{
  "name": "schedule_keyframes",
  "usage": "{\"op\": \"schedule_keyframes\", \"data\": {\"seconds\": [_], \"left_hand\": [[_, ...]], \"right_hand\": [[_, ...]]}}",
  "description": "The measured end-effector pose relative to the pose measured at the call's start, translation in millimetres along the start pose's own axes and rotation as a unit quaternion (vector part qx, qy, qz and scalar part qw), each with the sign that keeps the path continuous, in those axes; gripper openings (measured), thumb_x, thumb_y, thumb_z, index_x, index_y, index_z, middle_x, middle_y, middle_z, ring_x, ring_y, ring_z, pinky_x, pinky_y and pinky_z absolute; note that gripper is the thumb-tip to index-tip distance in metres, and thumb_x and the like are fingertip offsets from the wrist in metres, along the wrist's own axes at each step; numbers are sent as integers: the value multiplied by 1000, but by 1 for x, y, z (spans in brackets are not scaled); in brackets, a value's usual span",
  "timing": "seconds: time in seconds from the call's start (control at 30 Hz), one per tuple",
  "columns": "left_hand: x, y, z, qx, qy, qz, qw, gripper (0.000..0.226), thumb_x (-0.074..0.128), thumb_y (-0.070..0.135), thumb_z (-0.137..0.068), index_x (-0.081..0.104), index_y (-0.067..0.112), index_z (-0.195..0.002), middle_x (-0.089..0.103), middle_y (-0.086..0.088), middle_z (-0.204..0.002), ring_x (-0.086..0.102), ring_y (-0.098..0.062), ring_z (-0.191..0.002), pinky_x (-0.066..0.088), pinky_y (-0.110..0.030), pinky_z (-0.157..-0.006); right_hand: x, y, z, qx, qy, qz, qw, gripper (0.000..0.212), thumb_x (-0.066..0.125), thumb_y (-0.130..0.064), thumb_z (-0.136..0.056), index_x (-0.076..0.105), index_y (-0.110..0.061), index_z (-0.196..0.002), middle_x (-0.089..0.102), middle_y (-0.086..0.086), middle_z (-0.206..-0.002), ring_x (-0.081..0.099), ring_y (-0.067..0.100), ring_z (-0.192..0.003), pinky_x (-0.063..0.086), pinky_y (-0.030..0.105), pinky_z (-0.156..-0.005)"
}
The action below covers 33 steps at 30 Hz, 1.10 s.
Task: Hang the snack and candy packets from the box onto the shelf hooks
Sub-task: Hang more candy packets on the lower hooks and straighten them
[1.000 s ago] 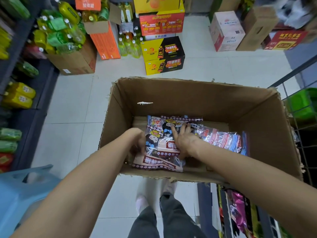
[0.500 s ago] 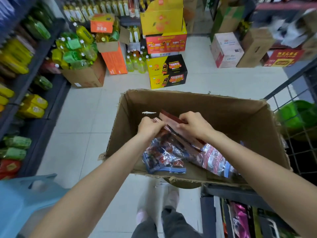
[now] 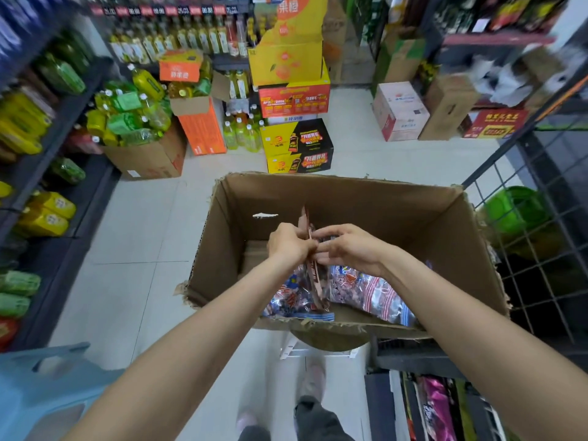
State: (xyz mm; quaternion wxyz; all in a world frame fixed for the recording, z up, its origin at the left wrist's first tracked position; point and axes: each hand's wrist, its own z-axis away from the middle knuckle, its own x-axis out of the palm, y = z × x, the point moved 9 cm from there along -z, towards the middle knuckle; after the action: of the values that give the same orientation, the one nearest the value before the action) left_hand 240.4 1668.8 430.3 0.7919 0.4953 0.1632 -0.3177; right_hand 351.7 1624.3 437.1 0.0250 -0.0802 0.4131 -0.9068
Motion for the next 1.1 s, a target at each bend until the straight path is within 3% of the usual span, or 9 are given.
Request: {"op": "schedule_keyframes", "data": {"seconds": [0.13, 0.2, 0.33, 0.4, 0.47, 0.6, 0.73, 0.9, 1.1], "left_hand": [[-15, 16, 21, 74, 33, -66, 995, 17, 57, 15, -88, 73, 14, -92, 71, -14, -95, 63, -31, -98, 50, -38, -82], [-24, 38, 35, 156, 24, -100, 982, 17, 56, 15, -89, 72, 14, -93, 72, -13, -92, 63, -31, -97, 50, -37, -79], [-53, 99, 83, 330, -2, -150, 932, 26, 53, 1, -87, 73, 14, -96, 73, -10, -90, 65, -26, -89, 46, -30, -74], [-71, 126, 116, 403, -5, -158, 901, 26, 55, 0, -85, 73, 15, -96, 73, -8, -89, 66, -24, -86, 49, -32, -75], [-87, 150, 156, 468, 0, -166, 868, 23, 55, 2, -87, 72, 14, -96, 72, -9, -89, 64, -25, -86, 46, -30, -73], [-115, 187, 247, 585, 34, -115, 802, 13, 58, 5, -88, 71, 6, -91, 65, -3, -81, 61, -26, -86, 29, -23, -65], [-120, 198, 311, 603, 32, -43, 796, 7, 72, 21, -81, 66, 19, -82, 62, 7, -78, 57, -13, -77, 41, -27, -71], [-65, 190, 409, 682, -38, -81, 726, 1, 71, 18, -82, 71, 17, -83, 66, 6, -80, 61, -12, -80, 44, -25, -77], [7, 164, 528, 731, -133, -100, 661, 15, 66, 14, -86, 75, 12, -98, 73, 1, -97, 61, -5, -83, 34, -9, -77]], "right_hand": [[-4, -8, 15, -14, 97, 95, 991, 36, 44, 7, -92, 42, -6, -125, 64, 24, -112, 64, 32, -106, 54, 37, -85], [-15, -25, 32, -61, 194, 219, 954, 40, 57, -5, -90, 38, -10, -124, 61, 15, -112, 63, 29, -103, 52, 43, -92], [-24, -73, 101, -222, 348, 288, 864, 75, 69, -11, -84, 26, -18, -145, 37, 5, -127, 41, 14, -116, 32, 32, -106], [-18, -92, 144, -274, 365, 306, 835, 60, 70, -8, -79, 49, -20, -133, 51, 6, -129, 49, 17, -117, 39, 36, -104], [-8, -104, 191, -318, 372, 280, 826, 28, 72, -12, -77, 71, -25, -102, 71, 0, -103, 64, 14, -96, 51, 36, -89], [19, -106, 303, -404, 477, 221, 749, 11, 69, -7, -83, 72, -17, -87, 68, -4, -79, 61, -6, -69, 44, 12, -65], [35, -67, 396, -382, 586, 194, 688, 6, 68, -16, -86, 73, -12, -84, 70, 0, -76, 63, 15, -72, 47, 30, -69], [48, 19, 488, -349, 642, 93, 676, 8, 74, -14, -81, 70, -21, -78, 68, -12, -73, 64, 2, -69, 52, 27, -70], [62, 125, 583, -315, 678, 34, 663, 15, 74, -15, -81, 66, -28, -77, 71, -9, -79, 69, 10, -79, 56, 36, -81]]}}
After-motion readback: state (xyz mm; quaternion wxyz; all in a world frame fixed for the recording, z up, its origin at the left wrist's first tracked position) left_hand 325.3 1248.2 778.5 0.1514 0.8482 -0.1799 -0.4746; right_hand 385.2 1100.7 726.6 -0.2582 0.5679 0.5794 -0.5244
